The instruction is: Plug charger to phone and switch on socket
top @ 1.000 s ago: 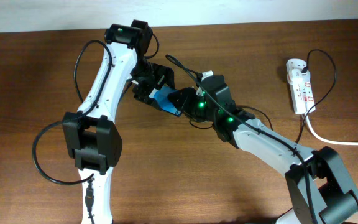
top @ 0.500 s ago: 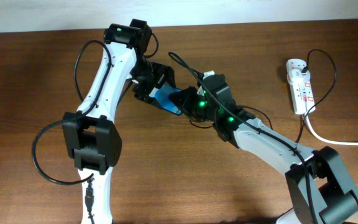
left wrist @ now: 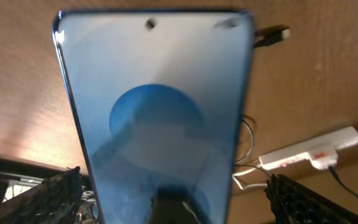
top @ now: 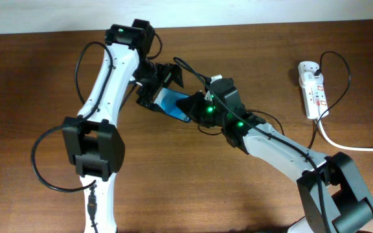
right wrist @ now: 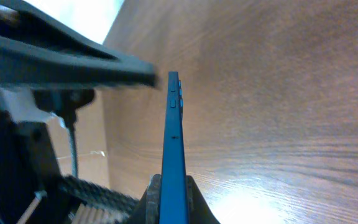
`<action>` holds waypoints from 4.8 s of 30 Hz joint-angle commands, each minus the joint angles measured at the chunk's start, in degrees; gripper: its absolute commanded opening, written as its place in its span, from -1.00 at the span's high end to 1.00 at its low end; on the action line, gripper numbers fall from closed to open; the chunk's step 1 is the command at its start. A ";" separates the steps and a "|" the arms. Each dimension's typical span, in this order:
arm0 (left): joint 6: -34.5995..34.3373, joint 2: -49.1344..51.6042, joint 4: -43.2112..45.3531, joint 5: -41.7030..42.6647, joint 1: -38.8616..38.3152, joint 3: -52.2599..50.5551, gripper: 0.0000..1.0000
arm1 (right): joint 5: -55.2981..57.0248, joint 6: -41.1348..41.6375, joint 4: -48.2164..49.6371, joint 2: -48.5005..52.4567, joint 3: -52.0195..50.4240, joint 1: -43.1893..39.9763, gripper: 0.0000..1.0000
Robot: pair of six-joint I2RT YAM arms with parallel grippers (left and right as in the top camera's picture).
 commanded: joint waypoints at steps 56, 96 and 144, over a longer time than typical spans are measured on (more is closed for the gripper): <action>6.19 -0.28 54.01 47.12 6.82 1.33 0.44 | 34.67 24.96 9.99 -5.29 14.08 4.46 0.92; 2.91 -0.28 54.62 41.94 3.23 1.33 1.00 | 33.07 24.96 9.97 -4.02 14.05 4.46 0.66; 37.05 -0.28 30.71 31.04 12.63 1.31 1.00 | 3.72 -22.91 -30.16 23.65 26.53 -8.24 0.16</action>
